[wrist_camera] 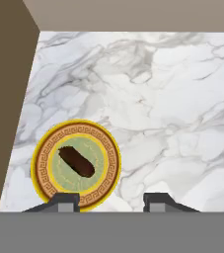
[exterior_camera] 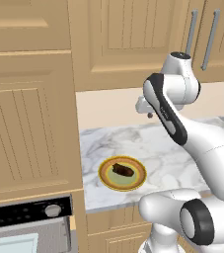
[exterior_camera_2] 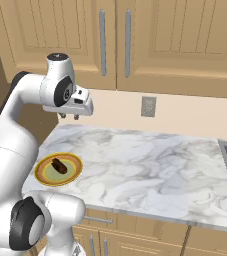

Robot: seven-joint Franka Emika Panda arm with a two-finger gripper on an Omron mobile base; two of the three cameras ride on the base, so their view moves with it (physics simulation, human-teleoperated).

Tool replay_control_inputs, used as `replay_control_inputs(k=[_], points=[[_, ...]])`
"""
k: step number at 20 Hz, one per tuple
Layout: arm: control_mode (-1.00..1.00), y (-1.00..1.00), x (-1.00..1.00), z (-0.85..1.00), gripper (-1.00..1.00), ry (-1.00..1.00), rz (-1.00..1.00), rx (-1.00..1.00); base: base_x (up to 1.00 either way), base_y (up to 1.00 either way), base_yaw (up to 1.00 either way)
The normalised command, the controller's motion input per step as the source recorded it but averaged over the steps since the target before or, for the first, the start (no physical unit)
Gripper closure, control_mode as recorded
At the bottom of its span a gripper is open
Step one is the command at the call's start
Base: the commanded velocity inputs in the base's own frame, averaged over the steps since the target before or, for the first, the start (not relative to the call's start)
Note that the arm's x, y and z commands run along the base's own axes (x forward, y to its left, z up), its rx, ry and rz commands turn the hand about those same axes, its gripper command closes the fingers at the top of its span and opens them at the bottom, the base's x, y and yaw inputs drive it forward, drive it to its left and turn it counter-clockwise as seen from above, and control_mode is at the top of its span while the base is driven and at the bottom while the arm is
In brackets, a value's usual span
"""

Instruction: Place the sweet potato on the bottom rack of the oven.

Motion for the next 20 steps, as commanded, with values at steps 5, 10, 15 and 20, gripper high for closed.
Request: replay_control_inputs(k=[5,10,15,20], points=[[-1.00,0.03,0.04,0.00,-1.00,0.00,0.00,0.00,0.00,0.00,0.00],[-1.00,0.58,-0.22,-0.12,-1.00,0.00,0.06,0.00,0.00,0.00,0.00],[-1.00,0.55,-0.06,-0.47,-1.00,0.05,0.29,-0.02,0.00,0.00,0.00],[-1.00,0.18,0.02,-0.77,-1.00,0.11,0.34,-0.12,0.00,0.00,0.00]])
